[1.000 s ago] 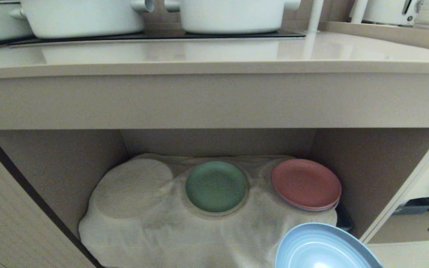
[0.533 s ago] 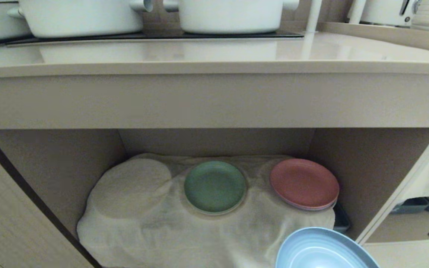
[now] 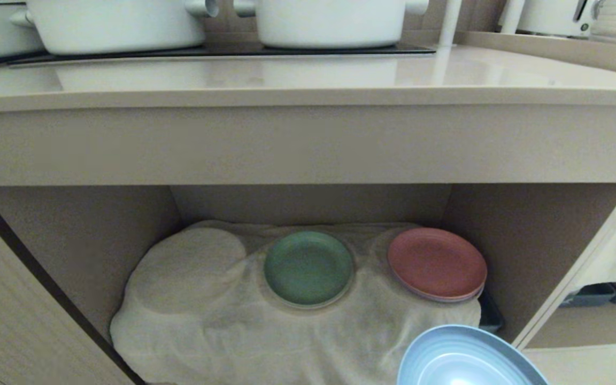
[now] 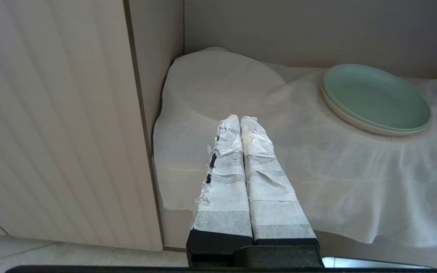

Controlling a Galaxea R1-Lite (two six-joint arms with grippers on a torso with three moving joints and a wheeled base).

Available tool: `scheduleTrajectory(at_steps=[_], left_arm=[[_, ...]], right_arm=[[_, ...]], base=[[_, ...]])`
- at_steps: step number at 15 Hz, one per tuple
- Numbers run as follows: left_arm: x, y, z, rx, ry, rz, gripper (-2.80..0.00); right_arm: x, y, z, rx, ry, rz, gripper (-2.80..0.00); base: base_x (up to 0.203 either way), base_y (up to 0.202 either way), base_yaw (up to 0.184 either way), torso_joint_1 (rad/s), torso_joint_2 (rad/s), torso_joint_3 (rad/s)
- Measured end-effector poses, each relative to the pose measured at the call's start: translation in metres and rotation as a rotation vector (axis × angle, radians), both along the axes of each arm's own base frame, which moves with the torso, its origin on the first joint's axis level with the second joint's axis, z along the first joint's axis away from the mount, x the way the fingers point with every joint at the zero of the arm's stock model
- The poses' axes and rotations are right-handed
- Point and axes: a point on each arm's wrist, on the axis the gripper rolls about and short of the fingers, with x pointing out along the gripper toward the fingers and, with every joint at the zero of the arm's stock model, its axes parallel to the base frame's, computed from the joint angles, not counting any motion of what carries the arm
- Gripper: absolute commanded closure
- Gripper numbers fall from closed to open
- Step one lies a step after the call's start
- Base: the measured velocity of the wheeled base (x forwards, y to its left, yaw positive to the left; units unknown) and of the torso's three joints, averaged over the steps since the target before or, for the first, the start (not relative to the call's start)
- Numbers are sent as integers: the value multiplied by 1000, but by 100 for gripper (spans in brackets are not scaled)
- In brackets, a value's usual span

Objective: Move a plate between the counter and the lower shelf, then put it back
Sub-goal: Put the plate

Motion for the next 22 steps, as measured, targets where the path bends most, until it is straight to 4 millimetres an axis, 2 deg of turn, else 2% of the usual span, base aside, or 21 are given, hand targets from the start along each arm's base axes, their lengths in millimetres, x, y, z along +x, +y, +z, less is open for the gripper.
scheduleTrajectory(at_steps=[4, 16, 22], left_arm=[[0, 0, 0, 0, 0, 0, 0], [0, 0, 0, 0, 0, 0, 0], [0, 0, 0, 0, 0, 0, 0]], right_arm=[[-8, -3, 1, -37, 9, -13, 0], [-14, -5, 4, -57, -24, -13, 0], [-16, -6, 8, -82, 57, -10, 0]], base=[[0, 0, 0, 0, 0, 0], [0, 0, 0, 0, 0, 0], [0, 0, 0, 0, 0, 0]])
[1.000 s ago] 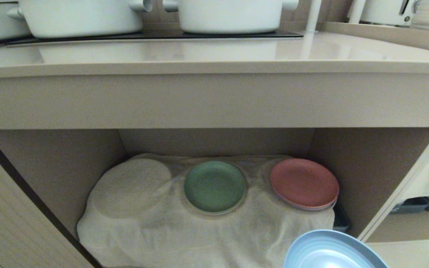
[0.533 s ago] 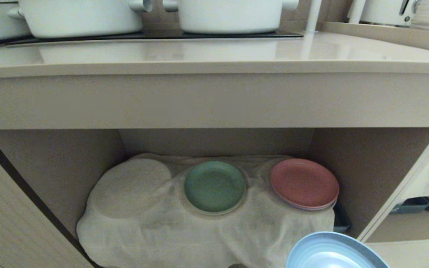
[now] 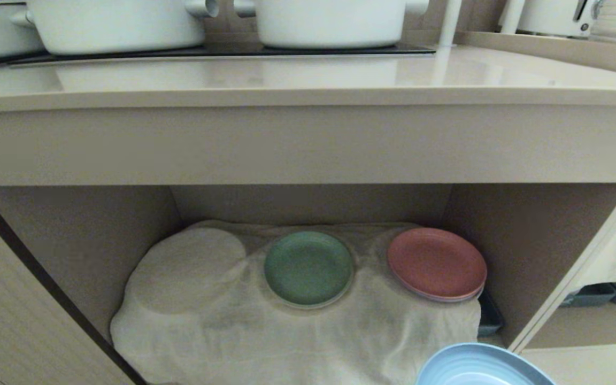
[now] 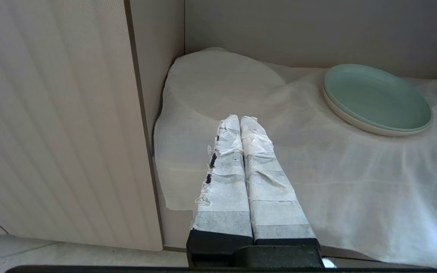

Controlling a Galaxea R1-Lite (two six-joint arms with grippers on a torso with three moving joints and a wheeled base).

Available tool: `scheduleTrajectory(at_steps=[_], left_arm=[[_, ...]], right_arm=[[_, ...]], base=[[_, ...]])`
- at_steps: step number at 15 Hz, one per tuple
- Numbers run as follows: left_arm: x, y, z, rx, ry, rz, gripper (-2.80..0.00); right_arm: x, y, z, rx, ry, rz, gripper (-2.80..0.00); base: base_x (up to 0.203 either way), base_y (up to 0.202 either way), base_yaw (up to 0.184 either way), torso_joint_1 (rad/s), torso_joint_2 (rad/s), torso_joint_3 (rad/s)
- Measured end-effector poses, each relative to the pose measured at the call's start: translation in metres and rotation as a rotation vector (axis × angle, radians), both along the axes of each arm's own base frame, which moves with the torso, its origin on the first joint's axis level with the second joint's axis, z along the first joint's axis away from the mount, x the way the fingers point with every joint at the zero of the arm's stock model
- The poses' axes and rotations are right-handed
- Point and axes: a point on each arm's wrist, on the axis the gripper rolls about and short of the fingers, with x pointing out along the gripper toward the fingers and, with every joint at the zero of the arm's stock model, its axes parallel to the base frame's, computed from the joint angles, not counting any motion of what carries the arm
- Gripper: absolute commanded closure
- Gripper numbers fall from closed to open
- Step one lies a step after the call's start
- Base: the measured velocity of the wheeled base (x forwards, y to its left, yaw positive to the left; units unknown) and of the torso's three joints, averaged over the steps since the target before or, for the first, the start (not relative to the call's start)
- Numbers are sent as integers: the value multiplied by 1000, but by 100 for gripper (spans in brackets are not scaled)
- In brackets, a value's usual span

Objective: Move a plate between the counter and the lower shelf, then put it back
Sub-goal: Put the plate

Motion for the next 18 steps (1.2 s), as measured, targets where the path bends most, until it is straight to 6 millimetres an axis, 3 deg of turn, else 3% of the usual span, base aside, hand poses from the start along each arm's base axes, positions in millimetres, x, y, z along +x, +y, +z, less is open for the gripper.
scheduleTrajectory(at_steps=[4, 18], left_arm=[[0, 0, 0, 0, 0, 0, 0], [0, 0, 0, 0, 1, 0, 0]], right_arm=[[-3, -1, 12, -31, 102, -1, 0], [-4, -1, 25, -95, 109, -30, 0]], base=[[0, 0, 0, 0, 0, 0], [0, 0, 0, 15, -20, -4]])
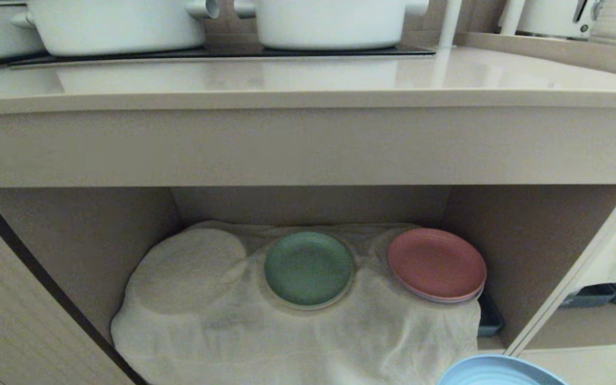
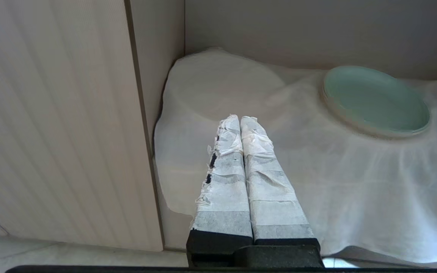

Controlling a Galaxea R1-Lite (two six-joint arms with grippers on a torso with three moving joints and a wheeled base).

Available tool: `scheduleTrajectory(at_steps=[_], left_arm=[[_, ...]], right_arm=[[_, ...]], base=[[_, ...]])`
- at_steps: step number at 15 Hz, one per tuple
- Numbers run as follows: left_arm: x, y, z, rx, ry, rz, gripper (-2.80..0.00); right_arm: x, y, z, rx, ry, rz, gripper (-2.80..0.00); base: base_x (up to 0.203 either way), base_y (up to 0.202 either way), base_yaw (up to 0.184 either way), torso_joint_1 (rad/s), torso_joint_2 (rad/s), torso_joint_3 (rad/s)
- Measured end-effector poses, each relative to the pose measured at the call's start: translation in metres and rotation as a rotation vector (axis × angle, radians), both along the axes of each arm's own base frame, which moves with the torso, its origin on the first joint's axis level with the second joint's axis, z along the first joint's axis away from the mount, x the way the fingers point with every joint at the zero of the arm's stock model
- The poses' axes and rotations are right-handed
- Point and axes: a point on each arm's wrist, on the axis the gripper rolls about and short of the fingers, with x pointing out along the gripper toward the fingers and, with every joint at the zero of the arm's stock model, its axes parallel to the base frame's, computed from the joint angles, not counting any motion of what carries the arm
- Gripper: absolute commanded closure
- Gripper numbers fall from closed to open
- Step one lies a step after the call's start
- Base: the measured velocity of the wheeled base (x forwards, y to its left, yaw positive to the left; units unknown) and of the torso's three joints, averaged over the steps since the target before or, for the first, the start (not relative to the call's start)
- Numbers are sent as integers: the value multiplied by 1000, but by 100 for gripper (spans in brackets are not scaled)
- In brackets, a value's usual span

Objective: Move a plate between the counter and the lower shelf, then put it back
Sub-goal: Put the plate

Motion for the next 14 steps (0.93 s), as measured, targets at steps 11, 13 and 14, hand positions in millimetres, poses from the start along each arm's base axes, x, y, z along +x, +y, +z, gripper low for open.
scheduleTrajectory(at_steps=[11, 13, 14], left_arm=[[0, 0, 0, 0, 0, 1, 0], [0, 0, 0, 0, 0, 0, 0], [0, 0, 0, 0, -1, 0, 0]], right_arm=[[2, 1, 6, 9, -21, 0, 0], [2, 1, 6, 10, -23, 0, 0], [2, 1, 6, 9, -21, 0, 0]], base=[[0, 0, 0, 204, -383, -185], [0, 0, 0, 70, -464, -218], [0, 0, 0, 66, -477, -217]])
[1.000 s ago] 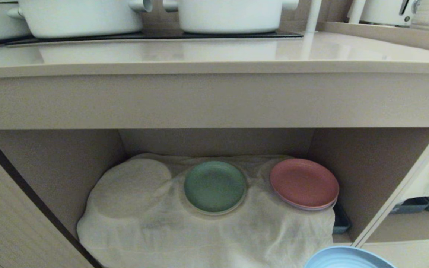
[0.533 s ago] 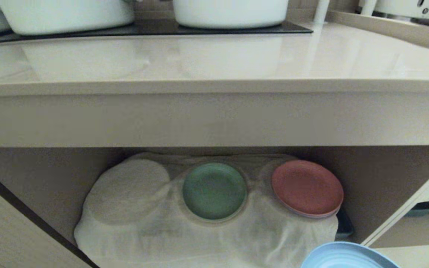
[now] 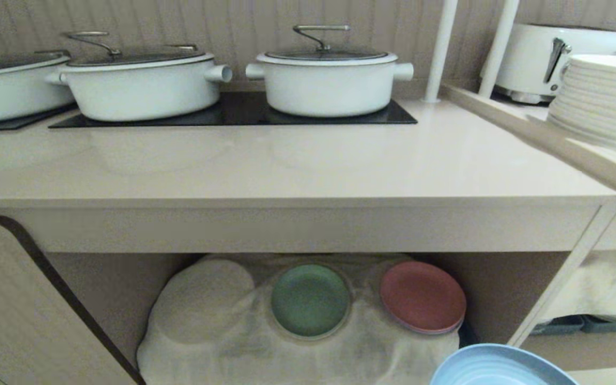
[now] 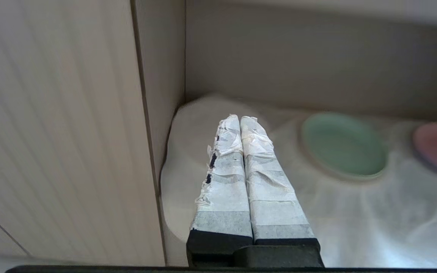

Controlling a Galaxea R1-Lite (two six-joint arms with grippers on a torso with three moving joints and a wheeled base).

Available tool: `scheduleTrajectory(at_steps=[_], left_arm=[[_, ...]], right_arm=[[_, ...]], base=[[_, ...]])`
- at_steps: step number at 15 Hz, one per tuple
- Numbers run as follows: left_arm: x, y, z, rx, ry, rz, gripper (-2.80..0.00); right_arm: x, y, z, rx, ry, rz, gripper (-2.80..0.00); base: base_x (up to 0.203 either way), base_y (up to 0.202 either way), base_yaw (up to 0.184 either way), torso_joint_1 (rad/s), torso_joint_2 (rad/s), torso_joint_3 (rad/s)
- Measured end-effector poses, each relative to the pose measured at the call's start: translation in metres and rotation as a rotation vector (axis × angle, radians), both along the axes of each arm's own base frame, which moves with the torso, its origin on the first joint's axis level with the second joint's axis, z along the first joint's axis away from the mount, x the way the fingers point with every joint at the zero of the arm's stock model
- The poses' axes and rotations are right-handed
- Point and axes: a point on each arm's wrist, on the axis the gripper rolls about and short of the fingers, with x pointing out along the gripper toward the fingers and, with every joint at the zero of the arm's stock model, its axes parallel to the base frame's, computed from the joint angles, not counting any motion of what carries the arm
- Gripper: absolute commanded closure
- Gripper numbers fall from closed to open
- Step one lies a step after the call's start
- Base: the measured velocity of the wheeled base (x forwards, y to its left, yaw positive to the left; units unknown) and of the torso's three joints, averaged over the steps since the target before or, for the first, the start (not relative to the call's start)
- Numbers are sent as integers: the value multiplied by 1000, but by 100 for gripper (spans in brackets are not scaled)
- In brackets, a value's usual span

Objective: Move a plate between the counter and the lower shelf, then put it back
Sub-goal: Put the plate

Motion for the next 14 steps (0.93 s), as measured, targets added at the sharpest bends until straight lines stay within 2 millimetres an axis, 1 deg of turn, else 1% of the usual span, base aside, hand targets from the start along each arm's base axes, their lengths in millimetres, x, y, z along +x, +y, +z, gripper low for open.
scheduleTrajectory(at_steps=[2, 5, 14], left_arm=[[0, 0, 0, 0, 0, 0, 0], [0, 0, 0, 0, 0, 0, 0], [0, 0, 0, 0, 0, 0, 0]], right_arm=[[0, 0, 1, 1, -2, 0, 0], [1, 0, 2, 3, -7, 0, 0], [2, 1, 4, 8, -16, 2, 0]], base=[[0, 0, 0, 258, -485, -228], [0, 0, 0, 402, -494, -246], [0, 0, 0, 279, -528, -258]])
